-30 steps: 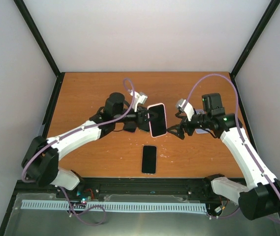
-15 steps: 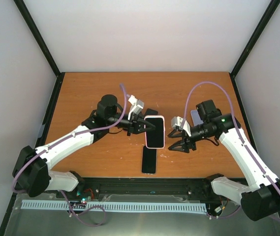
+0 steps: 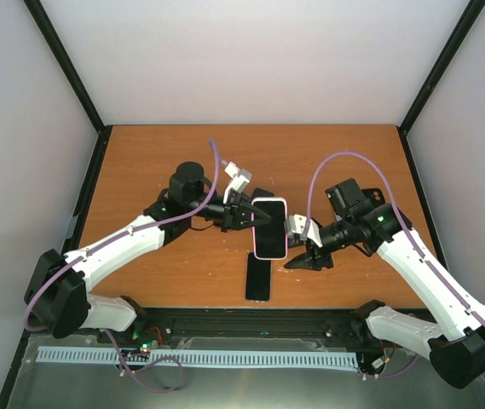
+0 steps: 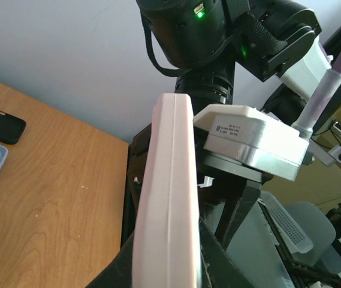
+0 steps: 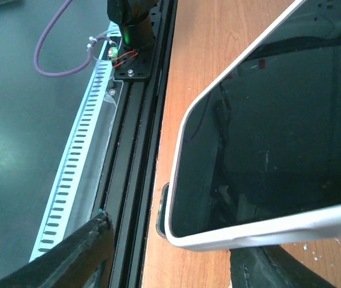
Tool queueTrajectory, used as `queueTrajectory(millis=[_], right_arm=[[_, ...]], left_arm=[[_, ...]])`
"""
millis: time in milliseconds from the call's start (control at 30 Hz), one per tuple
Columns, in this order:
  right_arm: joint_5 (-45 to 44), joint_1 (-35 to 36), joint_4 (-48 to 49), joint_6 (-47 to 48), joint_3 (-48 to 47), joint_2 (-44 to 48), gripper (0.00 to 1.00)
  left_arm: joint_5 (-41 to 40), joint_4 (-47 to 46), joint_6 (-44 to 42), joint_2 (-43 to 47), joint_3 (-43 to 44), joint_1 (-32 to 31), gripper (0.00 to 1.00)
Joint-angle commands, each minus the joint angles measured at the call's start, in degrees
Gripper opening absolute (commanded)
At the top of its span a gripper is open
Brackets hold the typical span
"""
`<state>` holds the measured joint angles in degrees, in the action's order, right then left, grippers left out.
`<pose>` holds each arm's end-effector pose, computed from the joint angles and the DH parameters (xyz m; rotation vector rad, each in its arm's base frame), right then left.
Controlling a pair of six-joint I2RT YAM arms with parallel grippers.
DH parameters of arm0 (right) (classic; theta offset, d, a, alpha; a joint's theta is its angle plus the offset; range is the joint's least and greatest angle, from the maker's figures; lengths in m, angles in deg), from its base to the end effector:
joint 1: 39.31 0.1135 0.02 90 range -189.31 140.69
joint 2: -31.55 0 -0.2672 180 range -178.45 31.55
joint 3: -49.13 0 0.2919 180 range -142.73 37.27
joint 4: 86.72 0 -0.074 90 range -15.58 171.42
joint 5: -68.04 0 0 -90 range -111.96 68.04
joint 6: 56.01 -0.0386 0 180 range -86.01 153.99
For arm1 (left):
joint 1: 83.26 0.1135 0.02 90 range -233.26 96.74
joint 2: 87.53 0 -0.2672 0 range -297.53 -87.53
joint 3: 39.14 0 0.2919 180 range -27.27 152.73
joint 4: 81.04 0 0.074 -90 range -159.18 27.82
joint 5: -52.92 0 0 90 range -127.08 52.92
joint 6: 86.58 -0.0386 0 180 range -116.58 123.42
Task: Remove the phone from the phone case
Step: Adjust the phone, then remove the phone case from the phone.
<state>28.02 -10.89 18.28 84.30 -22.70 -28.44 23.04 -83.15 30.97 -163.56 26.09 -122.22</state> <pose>0.1765 0.1291 0.3166 -1.6986 1.6570 0.9724 0.2390 -0.2363 0.3040 1.0547 1.6792 -1.6956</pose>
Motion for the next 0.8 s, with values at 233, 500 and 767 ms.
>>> queueTrajectory(millis=[233, 500, 767], right_arm=[[-1.5, 2.3, 1.4, 1.7, -0.9, 3.3, 0.38], [-0.7, 2.9, 2.8, 3.1, -0.2, 4.5, 0.28], [-2.6, 4.8, 5.2, 5.7, 0.4, 5.3, 0.26]], left_arm=[[3.2, -8.5, 5.8, -2.0, 4.3, 0.0, 0.0], [5.5, -8.3, 8.0, -4.8, 5.5, 0.1, 0.0], [10.0, -10.6, 15.9, -8.5, 6.4, 0.1, 0.0]])
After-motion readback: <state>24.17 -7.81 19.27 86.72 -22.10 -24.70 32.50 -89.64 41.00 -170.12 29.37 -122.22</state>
